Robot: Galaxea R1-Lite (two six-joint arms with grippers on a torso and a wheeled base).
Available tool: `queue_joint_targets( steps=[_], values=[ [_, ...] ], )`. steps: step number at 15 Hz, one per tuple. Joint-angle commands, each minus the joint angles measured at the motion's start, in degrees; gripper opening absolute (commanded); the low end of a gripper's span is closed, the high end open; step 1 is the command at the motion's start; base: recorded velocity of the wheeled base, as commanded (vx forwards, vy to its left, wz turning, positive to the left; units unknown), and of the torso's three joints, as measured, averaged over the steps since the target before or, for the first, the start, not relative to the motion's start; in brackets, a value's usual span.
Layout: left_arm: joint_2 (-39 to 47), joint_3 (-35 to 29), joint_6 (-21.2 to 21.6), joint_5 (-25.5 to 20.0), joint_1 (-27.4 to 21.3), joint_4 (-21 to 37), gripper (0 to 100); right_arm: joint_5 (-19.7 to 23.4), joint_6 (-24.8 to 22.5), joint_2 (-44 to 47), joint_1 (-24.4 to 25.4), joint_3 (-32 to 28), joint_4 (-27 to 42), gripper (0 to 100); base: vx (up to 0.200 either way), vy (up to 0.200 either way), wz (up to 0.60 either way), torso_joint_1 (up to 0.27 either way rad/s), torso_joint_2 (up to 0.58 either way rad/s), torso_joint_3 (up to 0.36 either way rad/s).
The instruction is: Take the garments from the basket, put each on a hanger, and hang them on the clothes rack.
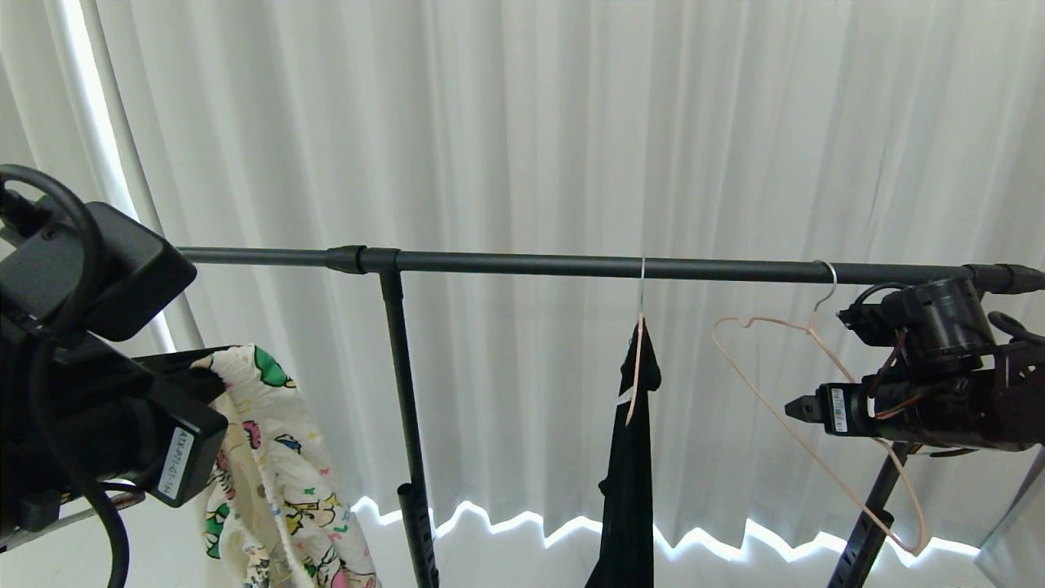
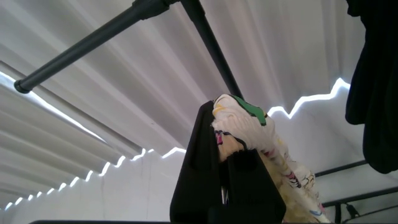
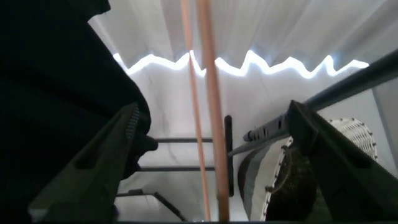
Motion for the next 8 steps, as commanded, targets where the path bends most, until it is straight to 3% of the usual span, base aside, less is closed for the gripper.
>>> queue_joint_targets(
  steps=[1, 2, 8],
  values=[
    [0.35, -0.01, 0.14, 0.01, -0.01, -0.27, 0, 0.06, -0.48, 1.71, -0.03, 1.22, -2.56, 100, 0.000, 0.000, 0.00, 0.000, 0.00, 0.000],
    [0.35, -0.01, 0.14, 0.01, -0.01, -0.27, 0, 0.14, -1.00, 2.14, -0.03, 1.57, -3.88, 0, 0.000, 0.000, 0.00, 0.000, 0.00, 0.000],
    [0.79, 0.08, 0.14, 0.01, -0.10, -0.27, 0, 0.06, -1.44, 2.41, -0.12, 1.93, -5.64, 0, 0.000, 0.000, 0.00, 0.000, 0.00, 0.000]
  ],
)
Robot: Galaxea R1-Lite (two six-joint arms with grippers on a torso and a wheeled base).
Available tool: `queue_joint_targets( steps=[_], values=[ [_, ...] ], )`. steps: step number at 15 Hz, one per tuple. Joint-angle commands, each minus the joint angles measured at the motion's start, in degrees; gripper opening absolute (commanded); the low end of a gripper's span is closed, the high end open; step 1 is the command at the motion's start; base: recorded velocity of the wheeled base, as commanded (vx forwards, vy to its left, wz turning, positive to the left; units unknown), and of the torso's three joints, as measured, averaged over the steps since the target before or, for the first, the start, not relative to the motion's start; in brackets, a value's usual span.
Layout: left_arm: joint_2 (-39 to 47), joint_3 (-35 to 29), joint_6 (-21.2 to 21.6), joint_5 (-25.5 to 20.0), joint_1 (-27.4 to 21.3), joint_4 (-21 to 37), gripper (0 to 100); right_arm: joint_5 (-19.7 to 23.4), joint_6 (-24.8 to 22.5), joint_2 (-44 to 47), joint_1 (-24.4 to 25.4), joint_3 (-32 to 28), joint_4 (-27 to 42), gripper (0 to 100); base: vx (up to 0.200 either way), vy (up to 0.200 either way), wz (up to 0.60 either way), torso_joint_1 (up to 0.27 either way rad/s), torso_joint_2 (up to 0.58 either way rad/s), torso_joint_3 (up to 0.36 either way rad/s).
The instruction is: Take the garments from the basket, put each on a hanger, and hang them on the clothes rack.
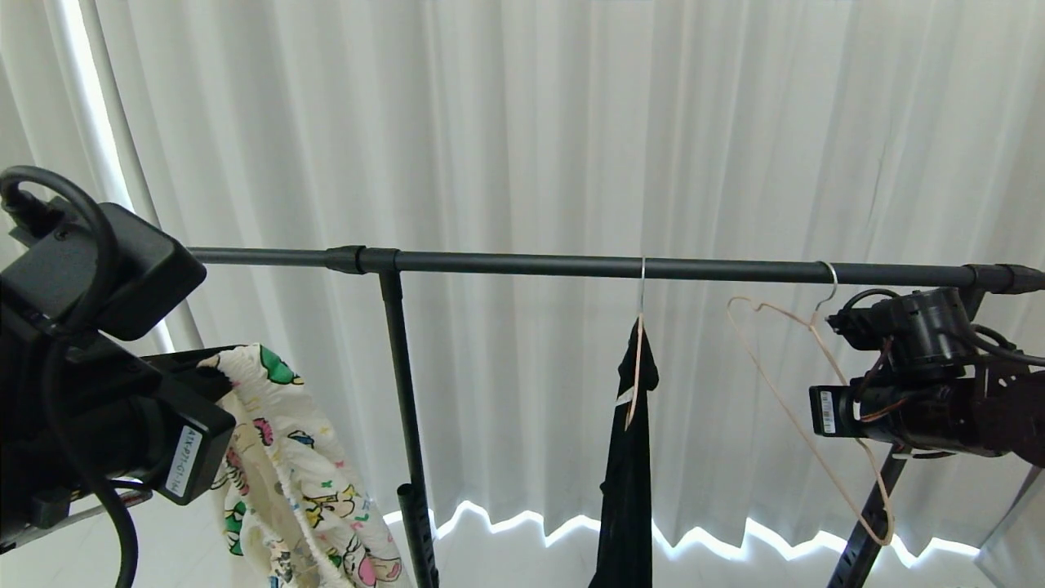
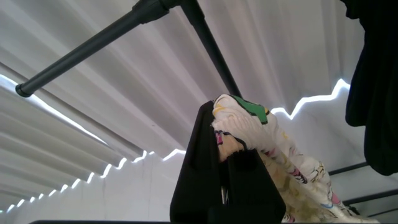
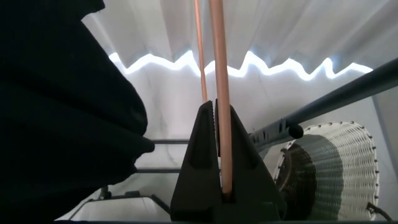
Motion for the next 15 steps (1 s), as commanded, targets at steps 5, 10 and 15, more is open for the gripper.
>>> queue_joint_targets(
  steps=[5, 10, 15],
  values=[
    [0.23, 0.16, -0.07, -0.05, -0.03, -0.01, 0, -0.28, -0.08, -1.86, 0.13, 0.02, -0.15, 0, 0.000, 0.000, 0.00, 0.000, 0.00, 0.000],
    [-0.04, 0.16, -0.16, -0.05, -0.03, -0.10, 0, -0.28, -2.80, -5.73, 0.13, 0.55, -3.31, 0, 0.000, 0.000, 0.00, 0.000, 0.00, 0.000],
    [-0.30, 0.24, -0.16, -0.05, -0.11, -0.10, 0, -0.28, -4.39, -9.69, 0.22, 1.87, -5.86, 0, 0.000, 0.000, 0.00, 0.000, 0.00, 0.000]
  ],
)
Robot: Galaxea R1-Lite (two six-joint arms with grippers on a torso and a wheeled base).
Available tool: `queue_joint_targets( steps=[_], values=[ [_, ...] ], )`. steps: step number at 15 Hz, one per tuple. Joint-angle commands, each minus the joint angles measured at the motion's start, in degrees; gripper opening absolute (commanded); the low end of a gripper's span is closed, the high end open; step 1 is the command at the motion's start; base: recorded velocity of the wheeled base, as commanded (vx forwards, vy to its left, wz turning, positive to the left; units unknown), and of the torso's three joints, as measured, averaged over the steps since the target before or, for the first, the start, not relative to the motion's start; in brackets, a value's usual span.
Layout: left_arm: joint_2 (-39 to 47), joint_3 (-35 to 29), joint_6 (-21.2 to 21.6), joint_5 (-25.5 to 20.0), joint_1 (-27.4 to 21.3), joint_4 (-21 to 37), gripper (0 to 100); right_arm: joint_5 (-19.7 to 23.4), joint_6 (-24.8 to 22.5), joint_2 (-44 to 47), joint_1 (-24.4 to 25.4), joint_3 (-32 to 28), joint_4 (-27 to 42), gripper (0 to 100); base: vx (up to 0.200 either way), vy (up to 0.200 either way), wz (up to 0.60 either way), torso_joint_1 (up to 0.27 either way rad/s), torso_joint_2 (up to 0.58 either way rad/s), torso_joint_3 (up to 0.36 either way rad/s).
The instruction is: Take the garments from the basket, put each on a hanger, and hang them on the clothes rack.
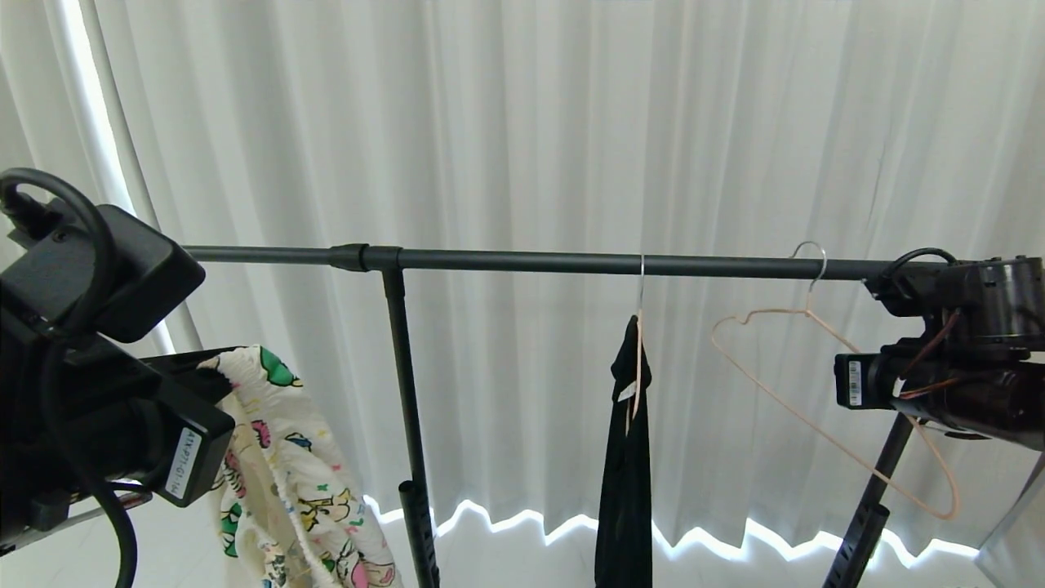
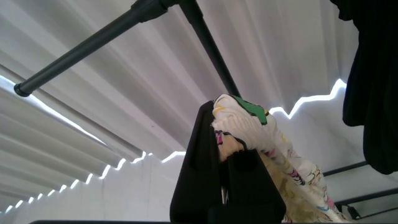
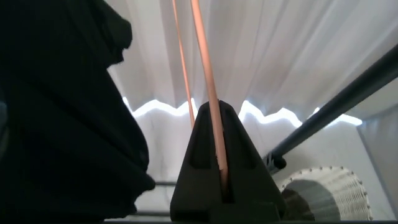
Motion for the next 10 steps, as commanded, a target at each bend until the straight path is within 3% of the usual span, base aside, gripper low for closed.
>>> queue_joint_targets(
  steps=[1, 6, 8, 10],
  values=[
    [-0.26, 0.00, 0.01, 0.03, 0.00, 0.01, 0, 0.08, -0.22, -2.39, 0.03, 1.63, -2.01, 0, 0.000, 0.000, 0.00, 0.000, 0.00, 0.000],
    [-0.43, 0.00, 0.01, 0.03, 0.00, 0.01, 0, 0.25, -2.86, -7.14, 0.21, 9.37, -11.24, 0, 0.000, 0.000, 0.00, 0.000, 0.00, 0.000],
    [-0.35, 0.00, 0.01, 0.03, 0.08, 0.01, 0, 0.43, -4.70, -10.56, 0.21, 12.36, -11.59, 0, 0.000, 0.000, 0.00, 0.000, 0.00, 0.000],
    [-0.35, 0.00, 0.01, 0.03, 0.08, 0.01, 0, 0.43, -5.06, -14.08, 1.00, 14.82, -11.59, 0, -0.200, 0.000, 0.00, 0.005, 0.00, 0.005]
  ],
)
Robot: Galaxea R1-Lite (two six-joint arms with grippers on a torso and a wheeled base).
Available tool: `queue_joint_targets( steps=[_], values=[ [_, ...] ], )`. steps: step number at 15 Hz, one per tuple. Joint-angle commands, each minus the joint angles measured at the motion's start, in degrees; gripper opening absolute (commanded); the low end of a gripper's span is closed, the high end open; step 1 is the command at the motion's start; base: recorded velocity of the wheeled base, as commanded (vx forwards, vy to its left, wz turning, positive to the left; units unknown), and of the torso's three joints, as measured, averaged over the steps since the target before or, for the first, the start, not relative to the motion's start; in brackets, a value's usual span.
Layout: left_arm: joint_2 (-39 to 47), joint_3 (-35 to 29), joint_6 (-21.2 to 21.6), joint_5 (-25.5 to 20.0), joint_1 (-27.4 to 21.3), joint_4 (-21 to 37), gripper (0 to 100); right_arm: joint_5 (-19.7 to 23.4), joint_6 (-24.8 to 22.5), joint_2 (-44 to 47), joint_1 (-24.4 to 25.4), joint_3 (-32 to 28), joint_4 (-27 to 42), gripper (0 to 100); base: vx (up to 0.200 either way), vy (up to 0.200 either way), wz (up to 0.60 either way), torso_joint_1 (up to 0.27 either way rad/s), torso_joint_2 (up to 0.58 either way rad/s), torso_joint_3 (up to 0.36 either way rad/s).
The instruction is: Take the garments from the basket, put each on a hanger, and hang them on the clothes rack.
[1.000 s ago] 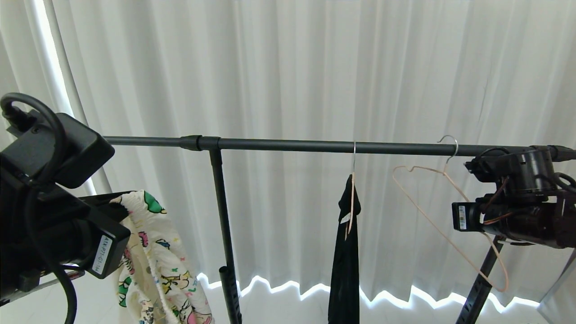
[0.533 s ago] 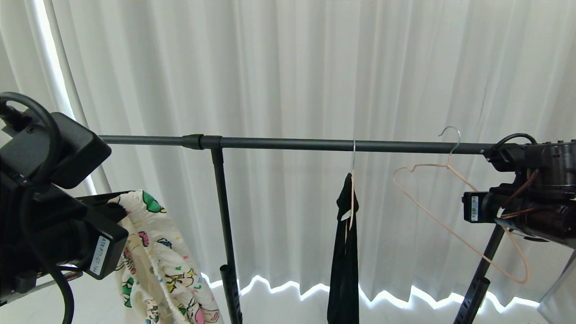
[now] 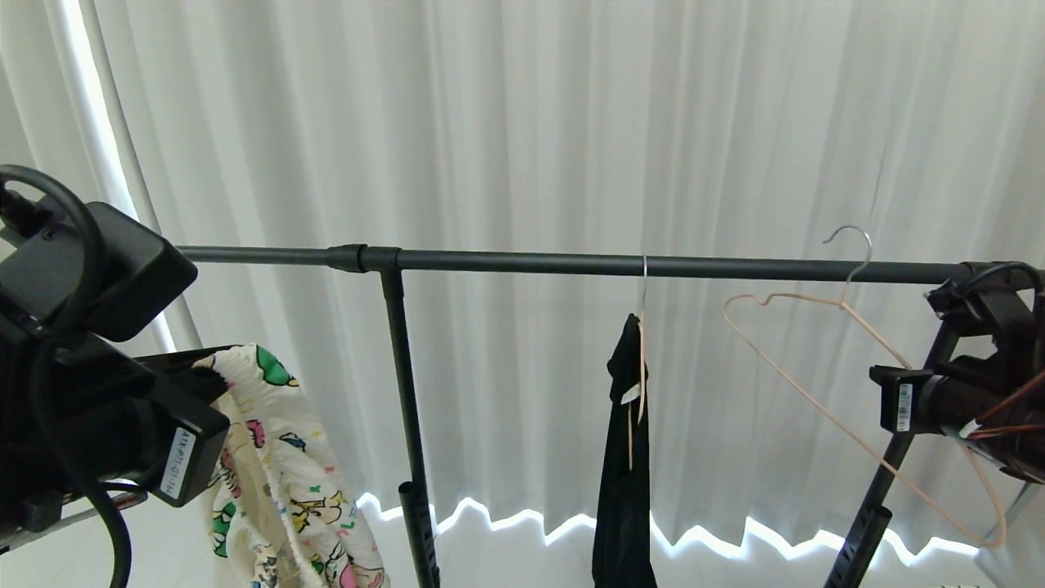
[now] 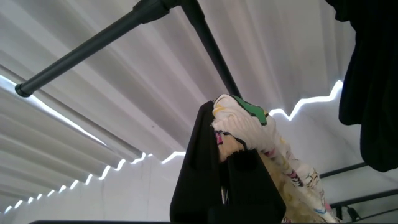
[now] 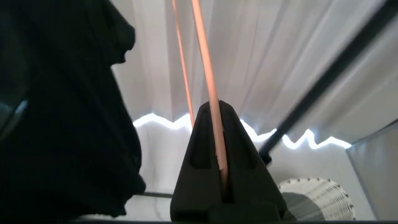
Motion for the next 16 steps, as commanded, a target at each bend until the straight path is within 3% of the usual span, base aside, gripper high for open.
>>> queue_joint_targets(
  steps=[1, 7, 11, 13, 14, 16],
  values=[
    [-0.04, 0.00, -0.01, 0.03, 0.01, 0.01, 0, 0.03, -0.29, -5.89, 1.23, 3.31, -0.06, 0, -0.200, 0.000, 0.00, 0.017, 0.01, 0.007],
    [0.04, 0.00, -0.01, 0.03, 0.01, 0.01, 0, 0.11, -0.29, -13.72, 8.70, 8.67, 0.12, 0, -0.200, 0.000, 0.00, -0.004, 0.00, 0.006],
    [0.40, 0.00, -0.01, 0.03, -0.69, 0.01, 0, 0.11, -0.12, -15.83, 17.22, 9.29, 0.38, 0, -0.200, 0.000, 0.00, -0.001, 0.00, 0.002],
    [0.48, 0.00, -0.10, 0.03, -2.01, 0.01, 0, 0.11, -0.03, -16.26, 22.94, 9.11, 0.38, 0, 0.000, 0.000, 0.00, 0.000, 0.00, 0.000],
    [1.01, 0.18, -0.45, -0.06, -2.80, 0.01, 0, 0.11, 0.23, -16.79, 28.74, 8.94, 0.38, 0, 0.000, 0.000, 0.00, 0.000, 0.00, 0.000],
    [2.86, 0.09, -2.39, -0.15, -2.80, -0.52, 0, 0.11, 0.85, -16.79, 35.68, 8.94, 0.38, 0, 0.000, 0.000, 0.00, 0.000, 0.00, 0.000]
  ],
)
